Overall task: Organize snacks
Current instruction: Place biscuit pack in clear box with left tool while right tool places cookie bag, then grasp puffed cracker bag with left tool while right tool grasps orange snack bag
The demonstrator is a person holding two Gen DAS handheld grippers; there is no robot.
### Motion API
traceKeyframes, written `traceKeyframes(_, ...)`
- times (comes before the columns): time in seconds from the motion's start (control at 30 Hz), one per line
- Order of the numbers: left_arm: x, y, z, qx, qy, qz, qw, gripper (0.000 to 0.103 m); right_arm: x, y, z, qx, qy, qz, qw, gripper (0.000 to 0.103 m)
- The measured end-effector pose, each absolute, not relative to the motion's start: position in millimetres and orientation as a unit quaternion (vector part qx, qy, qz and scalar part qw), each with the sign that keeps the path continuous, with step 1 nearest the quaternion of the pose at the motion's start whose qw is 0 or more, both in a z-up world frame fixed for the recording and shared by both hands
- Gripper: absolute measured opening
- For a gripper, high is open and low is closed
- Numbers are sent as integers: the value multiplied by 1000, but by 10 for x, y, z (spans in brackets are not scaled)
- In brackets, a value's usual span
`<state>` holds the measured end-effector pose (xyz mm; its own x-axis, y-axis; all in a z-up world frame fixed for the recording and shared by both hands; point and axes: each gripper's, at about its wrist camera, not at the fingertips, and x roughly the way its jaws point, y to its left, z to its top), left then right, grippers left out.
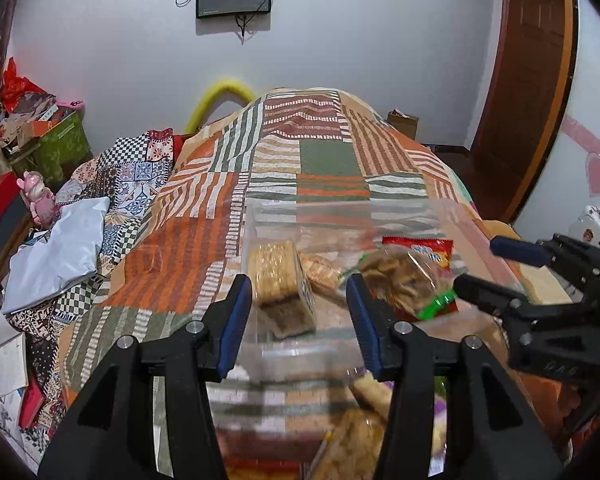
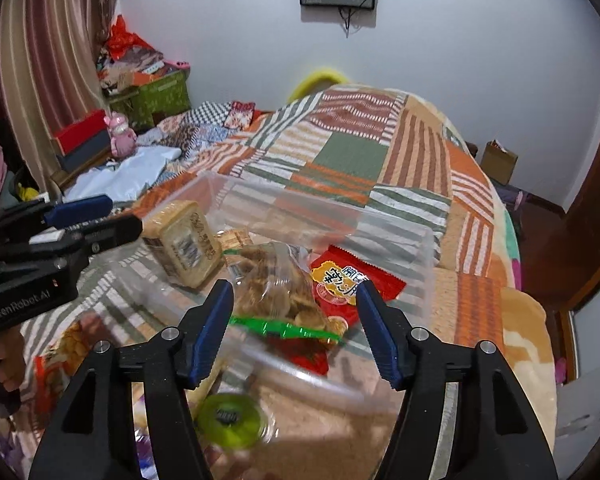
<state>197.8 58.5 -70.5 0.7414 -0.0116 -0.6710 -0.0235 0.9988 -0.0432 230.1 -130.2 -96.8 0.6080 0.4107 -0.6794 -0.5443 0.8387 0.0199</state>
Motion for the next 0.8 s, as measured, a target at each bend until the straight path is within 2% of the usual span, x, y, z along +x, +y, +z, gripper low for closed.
traceKeyframes(0.37, 1518, 519, -728, -26, 371, -11, 928, 61, 1766, -1433, -843, -108, 321, 271, 901, 71)
traceKeyframes(0.8, 1166, 521, -1026, -31, 409, -19, 912, 62, 1396, -1503, -1324, -93, 378, 273, 880, 72)
